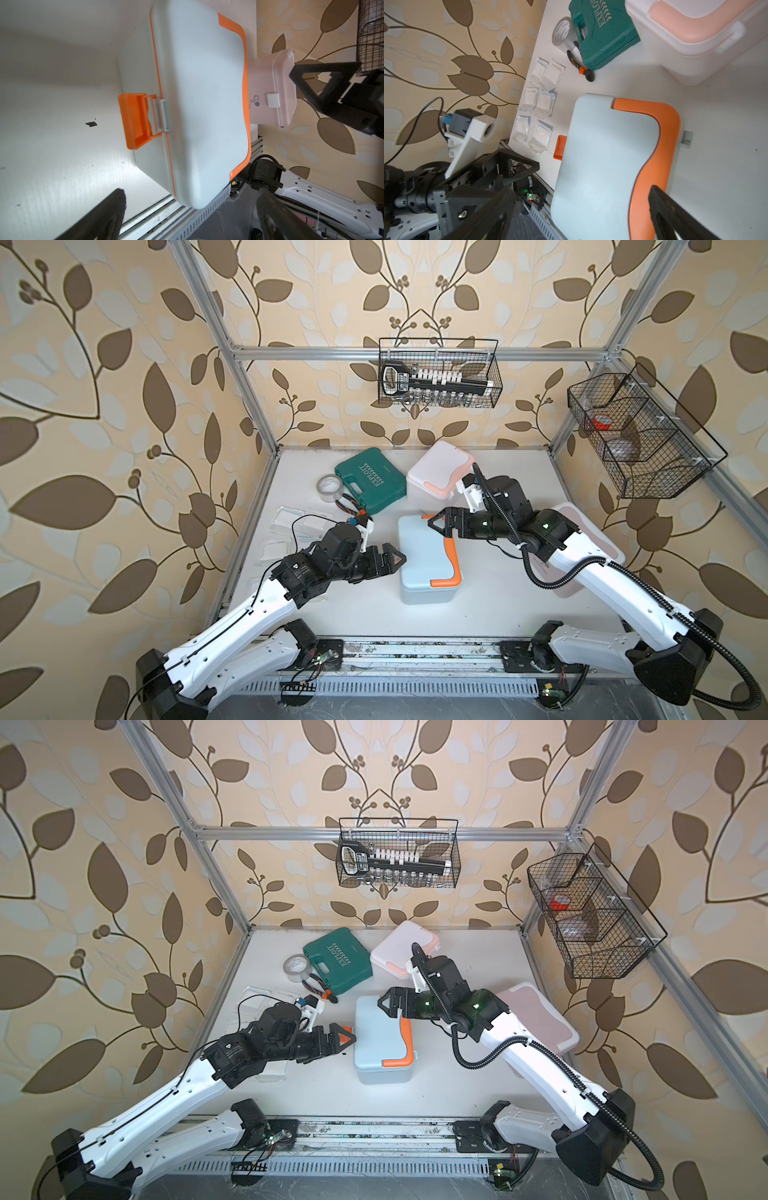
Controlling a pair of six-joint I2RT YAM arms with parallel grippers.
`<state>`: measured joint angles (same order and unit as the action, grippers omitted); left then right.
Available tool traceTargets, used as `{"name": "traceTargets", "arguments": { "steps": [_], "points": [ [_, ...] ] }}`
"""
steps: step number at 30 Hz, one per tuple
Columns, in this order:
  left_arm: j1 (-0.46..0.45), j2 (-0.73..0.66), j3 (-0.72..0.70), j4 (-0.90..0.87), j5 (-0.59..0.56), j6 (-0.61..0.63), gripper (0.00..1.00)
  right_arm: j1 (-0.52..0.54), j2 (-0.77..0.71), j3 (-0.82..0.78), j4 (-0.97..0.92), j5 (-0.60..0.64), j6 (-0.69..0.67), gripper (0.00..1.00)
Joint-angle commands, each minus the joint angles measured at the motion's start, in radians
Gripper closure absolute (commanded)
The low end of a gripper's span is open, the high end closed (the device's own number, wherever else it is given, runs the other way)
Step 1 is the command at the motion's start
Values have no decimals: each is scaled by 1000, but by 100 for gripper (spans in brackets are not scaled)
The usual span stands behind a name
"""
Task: Open first aid kits and take out gauze
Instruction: Fasten the fastener of the first aid kit.
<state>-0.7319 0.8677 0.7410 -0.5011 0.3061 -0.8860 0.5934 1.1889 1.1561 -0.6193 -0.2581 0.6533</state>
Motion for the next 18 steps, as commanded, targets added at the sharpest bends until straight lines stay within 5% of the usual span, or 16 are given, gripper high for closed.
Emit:
{"name": "traceTargets", "arguments": {
  "steps": [1, 8, 18],
  "points": [
    [-49, 17, -28, 142, 29, -59, 1, -57, -31, -36, 9, -28, -2, 0],
    [-104, 133, -50, 302, 17, -76, 1, -112, -25, -61, 43, -194, -45, 0],
    [-192, 214, -13, 362, -23, -64, 1, -81, -11, -24, -31, -126, -98, 0]
  ]
}}
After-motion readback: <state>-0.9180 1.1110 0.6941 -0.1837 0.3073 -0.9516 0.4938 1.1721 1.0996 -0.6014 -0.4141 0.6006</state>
